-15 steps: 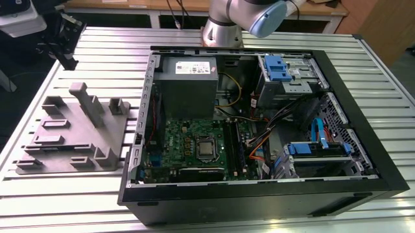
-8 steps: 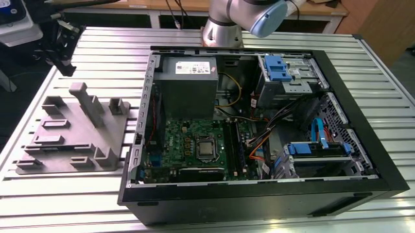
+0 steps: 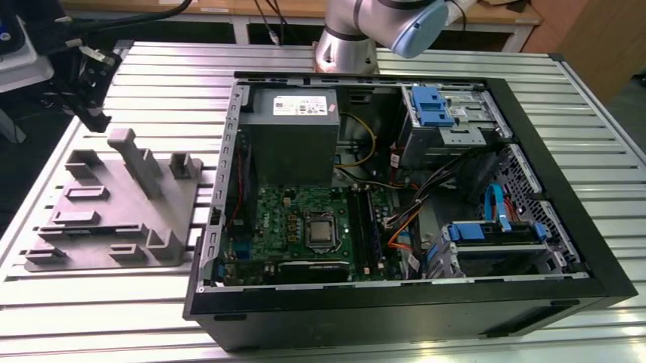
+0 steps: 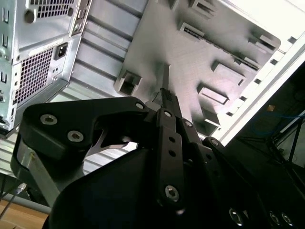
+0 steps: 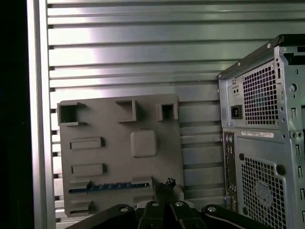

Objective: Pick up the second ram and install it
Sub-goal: 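Reach for the second ram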

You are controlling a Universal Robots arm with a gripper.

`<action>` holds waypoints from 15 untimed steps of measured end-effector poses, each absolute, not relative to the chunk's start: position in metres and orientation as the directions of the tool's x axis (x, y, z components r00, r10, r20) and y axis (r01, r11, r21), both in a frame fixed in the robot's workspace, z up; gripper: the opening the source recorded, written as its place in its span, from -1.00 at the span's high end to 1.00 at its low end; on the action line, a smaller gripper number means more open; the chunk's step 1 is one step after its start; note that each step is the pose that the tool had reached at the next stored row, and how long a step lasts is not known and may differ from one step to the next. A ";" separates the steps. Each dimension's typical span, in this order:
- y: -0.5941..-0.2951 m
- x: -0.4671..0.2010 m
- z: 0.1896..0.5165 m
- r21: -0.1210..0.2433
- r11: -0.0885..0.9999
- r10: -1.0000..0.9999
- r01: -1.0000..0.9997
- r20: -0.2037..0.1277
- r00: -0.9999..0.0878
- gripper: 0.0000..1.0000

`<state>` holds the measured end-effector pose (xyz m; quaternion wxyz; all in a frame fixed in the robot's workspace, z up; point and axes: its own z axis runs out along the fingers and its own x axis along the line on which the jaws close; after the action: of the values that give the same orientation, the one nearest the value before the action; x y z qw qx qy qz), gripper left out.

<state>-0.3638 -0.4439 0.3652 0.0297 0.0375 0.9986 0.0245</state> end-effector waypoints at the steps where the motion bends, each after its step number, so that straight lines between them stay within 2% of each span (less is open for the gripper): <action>1: -0.446 -0.364 0.365 0.051 0.996 0.076 0.074 -0.057 -0.995 0.80; 15: -0.464 -0.383 0.353 0.051 0.996 0.076 0.073 -0.058 -0.995 0.80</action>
<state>-0.3832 -0.4637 0.3533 0.0298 0.0375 0.9986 0.0245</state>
